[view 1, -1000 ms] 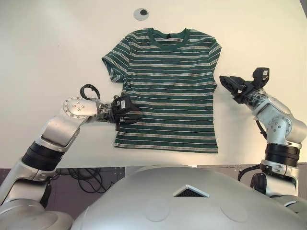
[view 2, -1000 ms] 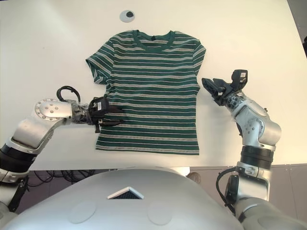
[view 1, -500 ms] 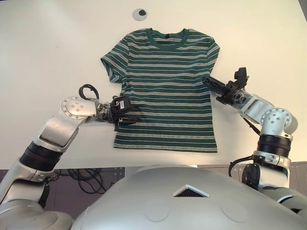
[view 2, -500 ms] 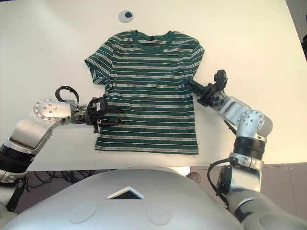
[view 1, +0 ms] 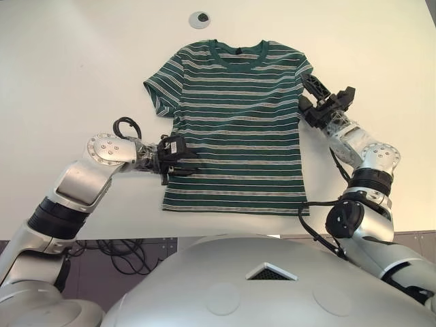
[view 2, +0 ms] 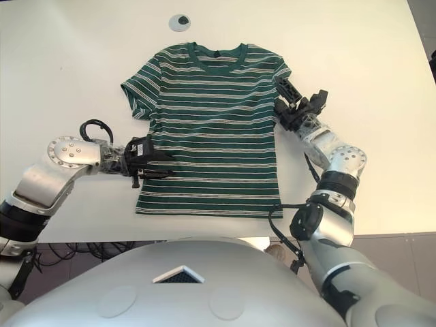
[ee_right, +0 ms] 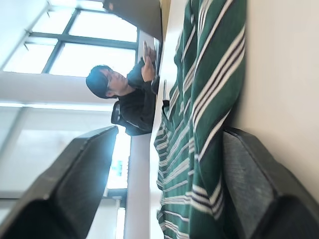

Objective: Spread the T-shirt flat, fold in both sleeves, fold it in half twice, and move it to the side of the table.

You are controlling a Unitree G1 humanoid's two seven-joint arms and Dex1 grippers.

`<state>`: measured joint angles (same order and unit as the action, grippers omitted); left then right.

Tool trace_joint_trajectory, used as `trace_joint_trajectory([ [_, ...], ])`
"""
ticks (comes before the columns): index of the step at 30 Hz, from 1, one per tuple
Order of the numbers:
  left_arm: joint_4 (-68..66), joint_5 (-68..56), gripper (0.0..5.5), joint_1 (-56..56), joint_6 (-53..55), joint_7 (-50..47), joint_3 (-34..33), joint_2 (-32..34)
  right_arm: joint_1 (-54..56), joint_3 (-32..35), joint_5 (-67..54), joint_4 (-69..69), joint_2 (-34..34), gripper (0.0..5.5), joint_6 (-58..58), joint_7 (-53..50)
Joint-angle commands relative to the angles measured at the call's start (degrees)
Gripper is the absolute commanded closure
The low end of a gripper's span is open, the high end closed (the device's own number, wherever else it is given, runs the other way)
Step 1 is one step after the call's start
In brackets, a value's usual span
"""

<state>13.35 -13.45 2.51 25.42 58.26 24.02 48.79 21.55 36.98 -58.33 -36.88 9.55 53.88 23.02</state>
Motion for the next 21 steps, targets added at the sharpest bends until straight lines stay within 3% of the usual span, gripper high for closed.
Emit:
trace_joint_trajectory([
  [1, -5.36, 4.59, 3.57, -3.03, 5.03, 0.94, 4.20, 1.97, 4.58, -0.91, 1.86, -7.01, 0.28, 2.05, -3.09, 4.39],
  [6, -6.65, 5.09, 3.57, -2.05, 4.23, 1.59, 4.26, 2.00, 5.29, -0.91, 2.19, -9.78, 2.10, 2.05, -2.65, 10.70],
  [16, -6.38, 5.01, 3.57, -2.79, 4.31, 1.27, 4.10, 2.09, 6.71, 7.31, -0.92, -10.13, 11.18, 2.05, -2.47, 13.03],
  [18, -6.21, 4.94, 3.57, -3.00, 4.40, 1.22, 4.10, 2.18, 5.71, 4.00, 2.96, -8.49, 12.23, 2.05, -3.81, 12.70],
  [21, -5.97, 4.85, 3.57, -3.19, 4.58, 1.14, 4.06, 2.27, 3.57, -5.23, 15.63, -6.37, 11.89, 2.05, -15.00, 9.65],
])
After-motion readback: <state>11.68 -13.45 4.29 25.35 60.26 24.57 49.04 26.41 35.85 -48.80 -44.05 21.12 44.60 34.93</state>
